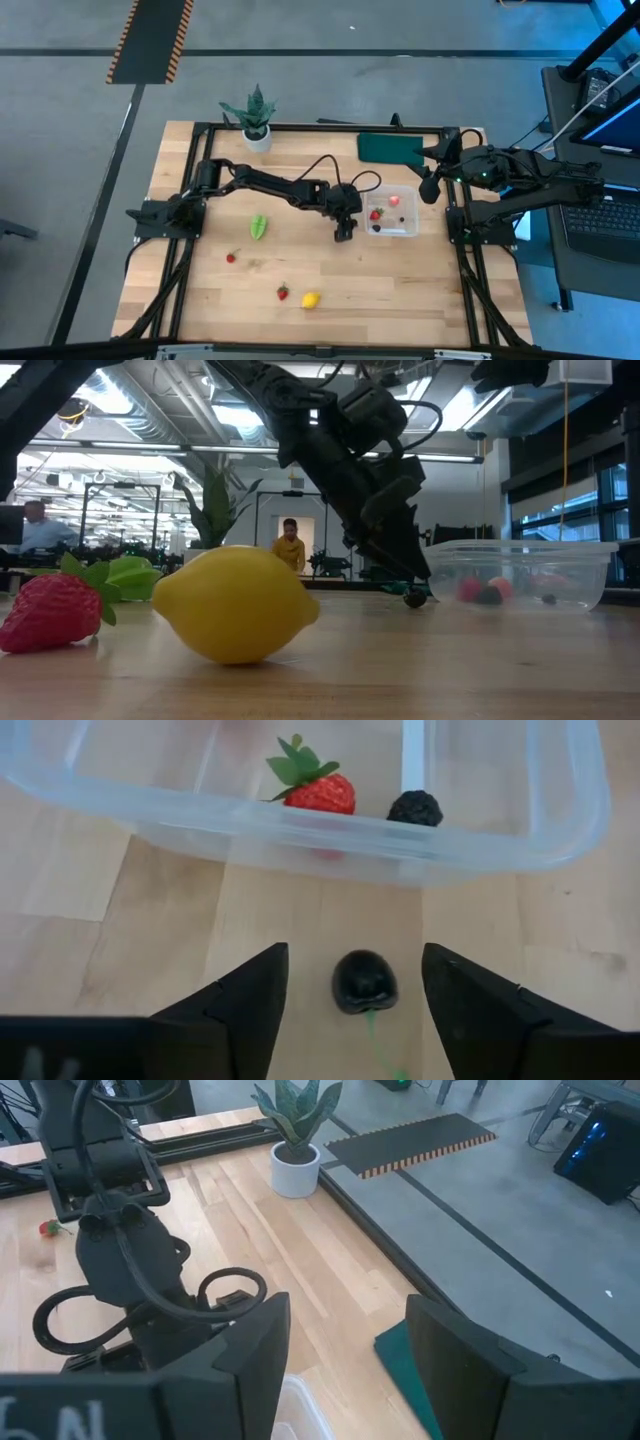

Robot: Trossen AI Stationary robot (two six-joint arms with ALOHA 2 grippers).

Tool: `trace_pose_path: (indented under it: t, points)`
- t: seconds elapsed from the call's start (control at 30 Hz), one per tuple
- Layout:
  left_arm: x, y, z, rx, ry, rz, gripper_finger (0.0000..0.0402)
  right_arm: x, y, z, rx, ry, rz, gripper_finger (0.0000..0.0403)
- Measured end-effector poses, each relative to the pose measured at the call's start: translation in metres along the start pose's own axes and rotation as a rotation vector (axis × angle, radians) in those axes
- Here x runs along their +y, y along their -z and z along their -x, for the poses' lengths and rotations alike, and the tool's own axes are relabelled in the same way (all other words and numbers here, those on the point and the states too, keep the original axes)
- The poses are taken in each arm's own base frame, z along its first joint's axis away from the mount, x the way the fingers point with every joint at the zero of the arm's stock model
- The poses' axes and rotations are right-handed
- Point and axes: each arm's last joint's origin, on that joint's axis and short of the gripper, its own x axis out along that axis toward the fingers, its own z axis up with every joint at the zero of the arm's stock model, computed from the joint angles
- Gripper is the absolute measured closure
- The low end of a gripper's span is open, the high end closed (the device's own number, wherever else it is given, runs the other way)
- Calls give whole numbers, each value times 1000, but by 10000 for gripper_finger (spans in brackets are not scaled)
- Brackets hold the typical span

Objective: Pick and placing Produce into tupperware
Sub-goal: Put the black cherry into the transparent container

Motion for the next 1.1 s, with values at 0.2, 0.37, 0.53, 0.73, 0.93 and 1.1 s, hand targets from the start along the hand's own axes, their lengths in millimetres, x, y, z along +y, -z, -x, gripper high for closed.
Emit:
trace_pose_path:
  t: [0.2,0.37,0.53,0.73,0.93,1.1]
  points:
    - [0,2,-4,-5,12,1,188,0,0,0,0,0,2,199]
    - [-1,5,-9,5,29,20,190,0,0,0,0,0,2,199]
    - [0,8,-14,14,30,22,189,0,0,0,0,0,2,199]
    - [0,13,-21,21,24,23,198,0,0,0,0,0,2,199]
    - [0,13,-24,12,22,28,208,0,0,0,0,0,1,199]
    - [0,13,-24,16,21,49,233,0,0,0,0,0,1,199]
